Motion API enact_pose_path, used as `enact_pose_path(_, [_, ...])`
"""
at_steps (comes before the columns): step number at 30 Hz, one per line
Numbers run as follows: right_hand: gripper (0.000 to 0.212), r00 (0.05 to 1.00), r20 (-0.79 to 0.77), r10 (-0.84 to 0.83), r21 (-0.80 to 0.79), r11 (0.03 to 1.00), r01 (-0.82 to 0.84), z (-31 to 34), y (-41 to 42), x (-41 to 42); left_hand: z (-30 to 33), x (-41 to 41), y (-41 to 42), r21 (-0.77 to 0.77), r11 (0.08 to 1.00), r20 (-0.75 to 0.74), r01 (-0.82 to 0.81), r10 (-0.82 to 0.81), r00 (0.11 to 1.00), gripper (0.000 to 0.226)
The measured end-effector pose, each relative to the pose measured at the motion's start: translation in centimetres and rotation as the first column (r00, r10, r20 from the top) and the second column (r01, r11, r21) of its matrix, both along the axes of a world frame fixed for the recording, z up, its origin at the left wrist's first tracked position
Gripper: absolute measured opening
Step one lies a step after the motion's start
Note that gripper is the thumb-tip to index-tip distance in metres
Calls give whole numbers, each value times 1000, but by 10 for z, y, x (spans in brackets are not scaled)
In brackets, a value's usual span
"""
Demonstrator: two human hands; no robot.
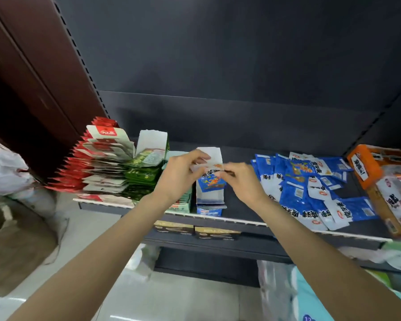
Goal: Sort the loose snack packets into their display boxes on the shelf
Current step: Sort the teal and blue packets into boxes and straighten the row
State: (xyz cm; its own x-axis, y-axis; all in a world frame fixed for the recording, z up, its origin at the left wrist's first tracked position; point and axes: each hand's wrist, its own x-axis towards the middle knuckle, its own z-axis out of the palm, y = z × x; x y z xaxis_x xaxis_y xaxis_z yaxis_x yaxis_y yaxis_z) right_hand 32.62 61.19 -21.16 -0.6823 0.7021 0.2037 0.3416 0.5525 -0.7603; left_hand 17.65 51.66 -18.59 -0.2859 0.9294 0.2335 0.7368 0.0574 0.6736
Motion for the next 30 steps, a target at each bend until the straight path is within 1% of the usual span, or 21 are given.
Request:
enact_pose_path(1, [13, 1000, 12, 24, 6, 1000, -24, 1, -4, -1, -2, -2, -3, -30, 999, -83, 18, -20, 996, 16])
enact_pose_path(2, [13, 999, 31, 34, 8, 999, -35, 1, -6, -2, -3, -4, -5, -59, 998, -141, 26, -34, 989, 14])
enact_pose_path(3, [15, 998, 51, 36, 4, 999, -36, 0, -6, -2, -5, -5, -7, -77, 996, -168, 36, -48, 985, 15])
enact_pose_path(5, [16, 997, 67, 29, 2, 1000, -29, -2, -8, 0, -4, -8, -9, -57, 996, -195, 66, -76, 978, 16])
enact_pose_path(9, [16, 1000, 12, -16, 22, 1000, 16, -5, -14, 1, -3, -10, -10, 1, 988, -282, 156, -149, 948, 18])
enact_pose_path(13, [17, 999, 31, -34, 1, 999, 34, -6, -14, 2, -5, -10, -9, 6, 986, -361, 164, -151, 920, 20])
enact_pose_path(16, [16, 999, 50, -11, -11, 1000, 11, -6, -14, 1, -7, -10, -11, 33, 983, -392, 181, -154, 907, 18])
enact_pose_path(17, [16, 997, 73, -7, -13, 1000, 8, -8, -14, 0, -8, -10, -11, 13, 983, -404, 182, -161, 900, 18])
enact_pose_path(19, [17, 987, 160, 5, -40, 999, 1, -11, -13, 0, -10, -9, -8, -129, 976, -446, 173, -213, 869, 22])
enact_pose_path(22, [22, 930, 355, 97, -132, 990, -52, -15, -12, 3, -14, -2, -1, -382, 910, -439, 162, -332, 835, 23])
enact_pose_path(24, [31, 878, 442, 182, -190, 976, -107, -17, -11, 6, -17, 5, 2, -481, 864, -422, 151, -379, 824, 23])
enact_pose_path(26, [33, 873, 442, 203, -225, 968, -111, -19, -6, 10, -20, 10, 5, -548, 826, -400, 130, -396, 827, 25])
enact_pose_path(28, [32, 914, 370, 168, -273, 960, -66, -22, 3, 19, -21, 15, 8, -599, 794, -362, 105, -386, 849, 30])
enact_pose_path(30, [33, 951, 290, 109, -316, 949, -12, -24, 14, 31, -20, 21, 13, -594, 801, -356, 80, -351, 866, 35])
